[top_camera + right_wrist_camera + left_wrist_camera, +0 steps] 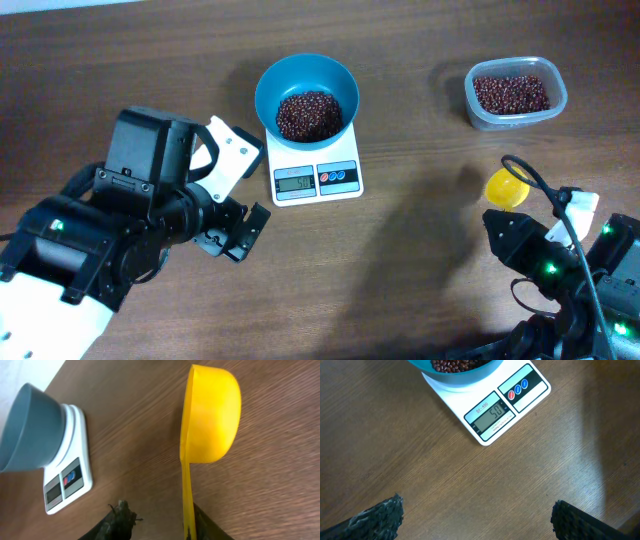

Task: Scoop item into bowl and weigh 50g on scale
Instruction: 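Move the scoop to the right of the tub and set it on the table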

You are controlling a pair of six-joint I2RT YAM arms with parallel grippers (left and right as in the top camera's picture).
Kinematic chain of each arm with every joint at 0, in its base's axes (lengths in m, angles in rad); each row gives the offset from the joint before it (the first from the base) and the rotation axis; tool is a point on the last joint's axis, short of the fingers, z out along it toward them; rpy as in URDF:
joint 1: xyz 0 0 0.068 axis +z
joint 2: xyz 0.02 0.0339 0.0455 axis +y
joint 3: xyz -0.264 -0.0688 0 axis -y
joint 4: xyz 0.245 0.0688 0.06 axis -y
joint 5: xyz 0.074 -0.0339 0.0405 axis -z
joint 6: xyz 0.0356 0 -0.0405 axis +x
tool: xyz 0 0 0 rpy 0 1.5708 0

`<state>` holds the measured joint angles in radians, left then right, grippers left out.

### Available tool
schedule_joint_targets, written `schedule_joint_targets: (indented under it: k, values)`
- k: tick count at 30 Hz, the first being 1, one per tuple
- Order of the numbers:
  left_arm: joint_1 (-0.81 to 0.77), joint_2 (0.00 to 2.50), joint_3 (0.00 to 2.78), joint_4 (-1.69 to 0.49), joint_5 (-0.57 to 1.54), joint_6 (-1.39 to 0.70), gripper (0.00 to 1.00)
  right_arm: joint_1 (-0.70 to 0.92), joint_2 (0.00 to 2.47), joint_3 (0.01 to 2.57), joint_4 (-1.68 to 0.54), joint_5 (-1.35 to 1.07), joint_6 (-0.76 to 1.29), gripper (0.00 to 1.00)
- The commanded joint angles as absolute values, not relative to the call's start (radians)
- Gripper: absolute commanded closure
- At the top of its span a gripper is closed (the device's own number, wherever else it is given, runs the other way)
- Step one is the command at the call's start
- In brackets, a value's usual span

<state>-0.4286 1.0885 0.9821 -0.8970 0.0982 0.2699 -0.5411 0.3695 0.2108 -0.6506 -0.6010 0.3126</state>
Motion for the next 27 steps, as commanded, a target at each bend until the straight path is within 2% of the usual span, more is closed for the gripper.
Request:
schedule_joint_targets:
  k: [1,3,7,10,12,16,18,20,23,25,27]
  values:
    - [-0.426,1.083,0.981,-0.896,0.109,0.286,0.02,-0.545,0.363,0.205,-0.646,-0.556,0.358,0.41]
    - [-0.425,1.083,0.981,-0.896,0.109,0.286,0.02,-0.545,0.363,0.206,-0.646,-0.583,0.379,0.34]
    - [-0.426,1.083,0.981,-0.896,0.109,0.286,0.02,-0.545,0.363,0.206,-0.645,-0.676,0.598,0.19]
    - [-0.425,1.083,0.981,-0.896,0.109,0.286,0.02,-0.545,0.363,0.206,-0.590,-0.737,0.704,0.03]
    - [-0.426,1.083,0.981,-0.896,0.109,0.286,0.02,-0.545,0.363,0.206,-0.511,-0.748,0.822,0.01]
    - [-0.425,1.083,0.981,-0.896,0.109,0.286,0.02,-0.545,0.377,0.205,-0.449,-0.696,0.846,0.01]
    - [-0.425,1.083,0.981,-0.896,0.109,0.286,0.02,-0.545,0.444,0.206,-0.448,-0.669,0.966,0.01]
    - [-0.425,1.083,0.981,-0.896,0.109,0.286,0.02,-0.544,0.540,0.206,-0.425,-0.669,0.999,0.01]
    - [-0.426,1.083,0.981,-0.896,0.109,0.286,0.02,-0.544,0.671,0.206,-0.422,-0.701,0.977,0.01]
    - [-0.425,1.083,0.981,-0.896,0.109,0.286,0.02,-0.544,0.742,0.206,-0.422,-0.701,0.863,0.01]
    - [-0.425,1.083,0.981,-0.896,0.109,0.286,0.02,-0.544,0.781,0.209,-0.422,-0.585,0.864,0.01]
